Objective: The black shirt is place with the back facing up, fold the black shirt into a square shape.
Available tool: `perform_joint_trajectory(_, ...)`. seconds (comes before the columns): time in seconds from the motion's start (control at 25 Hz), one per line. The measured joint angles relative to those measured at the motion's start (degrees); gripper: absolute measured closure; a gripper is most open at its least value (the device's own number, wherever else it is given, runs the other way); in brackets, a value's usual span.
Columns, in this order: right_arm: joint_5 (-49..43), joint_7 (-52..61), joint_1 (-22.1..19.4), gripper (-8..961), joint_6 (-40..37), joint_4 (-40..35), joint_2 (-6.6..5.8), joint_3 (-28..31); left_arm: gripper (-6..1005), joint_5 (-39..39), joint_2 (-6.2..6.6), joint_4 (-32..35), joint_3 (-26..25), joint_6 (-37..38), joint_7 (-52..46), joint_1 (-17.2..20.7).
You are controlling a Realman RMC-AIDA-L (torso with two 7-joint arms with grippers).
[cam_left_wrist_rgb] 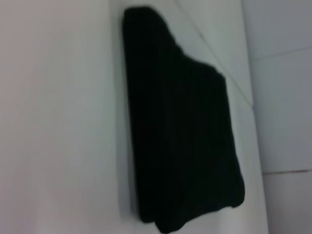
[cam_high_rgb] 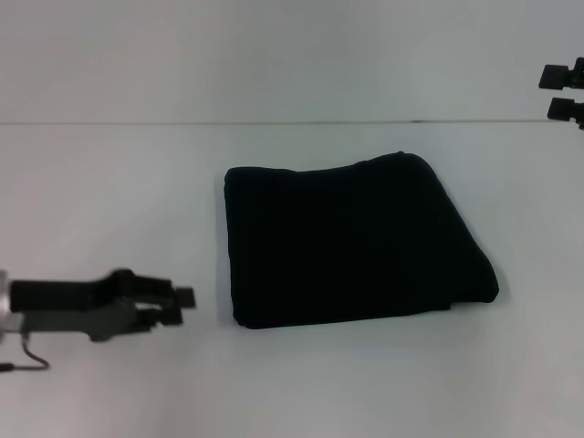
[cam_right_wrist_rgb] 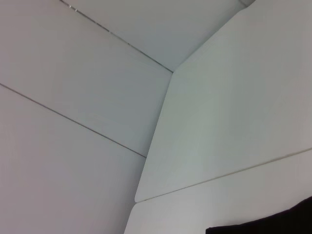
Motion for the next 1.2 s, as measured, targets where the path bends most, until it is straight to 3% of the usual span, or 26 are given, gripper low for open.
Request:
perform_joint_trajectory(0.24,0.00,0.21,0.92,246,-0.31,0.32,-0.52,-0.18,615,0.23,-2.83,-4.11,5.21,-7.62,0.18,-0.95)
perform_joint_trajectory(0.4,0.00,0.22,1.16,246,-0.15,0.32,-0.56,-0.57,615,-0.55,-3.92,-5.94,5.30,-11.99,0.02,-1.82)
perform_joint_trajectory(1.2,0.36,0.07,0.92,246,0.39,0.29,-0.76,-0.12,589,-1.67,-4.11,-11.81,5.76,-21.34,0.20,-4.25)
